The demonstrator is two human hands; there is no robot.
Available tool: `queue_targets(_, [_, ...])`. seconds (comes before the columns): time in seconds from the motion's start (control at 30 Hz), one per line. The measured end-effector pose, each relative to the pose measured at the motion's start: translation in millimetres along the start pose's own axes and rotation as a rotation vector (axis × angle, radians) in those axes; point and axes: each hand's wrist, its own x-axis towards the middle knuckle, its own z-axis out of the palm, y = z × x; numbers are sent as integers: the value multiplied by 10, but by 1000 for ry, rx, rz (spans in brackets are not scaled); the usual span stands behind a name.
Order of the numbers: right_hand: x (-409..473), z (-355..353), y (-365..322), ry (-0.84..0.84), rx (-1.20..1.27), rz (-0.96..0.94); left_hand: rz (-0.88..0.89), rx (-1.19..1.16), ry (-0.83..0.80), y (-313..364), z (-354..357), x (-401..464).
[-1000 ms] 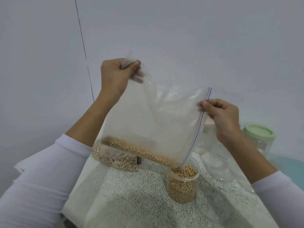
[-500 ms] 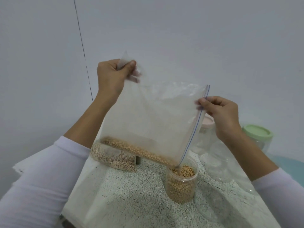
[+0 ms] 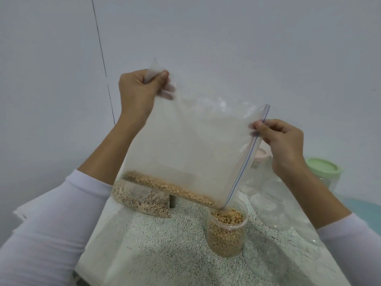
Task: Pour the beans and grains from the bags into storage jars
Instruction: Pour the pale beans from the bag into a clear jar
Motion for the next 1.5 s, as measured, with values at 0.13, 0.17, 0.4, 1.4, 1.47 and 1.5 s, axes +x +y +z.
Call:
queue_targets(0.13, [-4,-5,34,-38,-6,30,-10,33,-56,-6,51,-6])
queue_targets(0.17, [-8,-12,48,-24,7,31,-3,36,-52,-9,58,-8])
queue_targets(0.4, [-9,-43,67,-5,14,23,-16,40,-49,-7,96,-9])
queue_targets(1.4, [28,-102,71,12,17,23,-48,43,-2,51,85,-16])
queue_targets(1.47, [18,-91,75,-18,4,43,-54,53,-6,47,95,-32])
queue_targets(1.5, [11,-90,83,-22,10,47,-53,51,-1,42,96,-37])
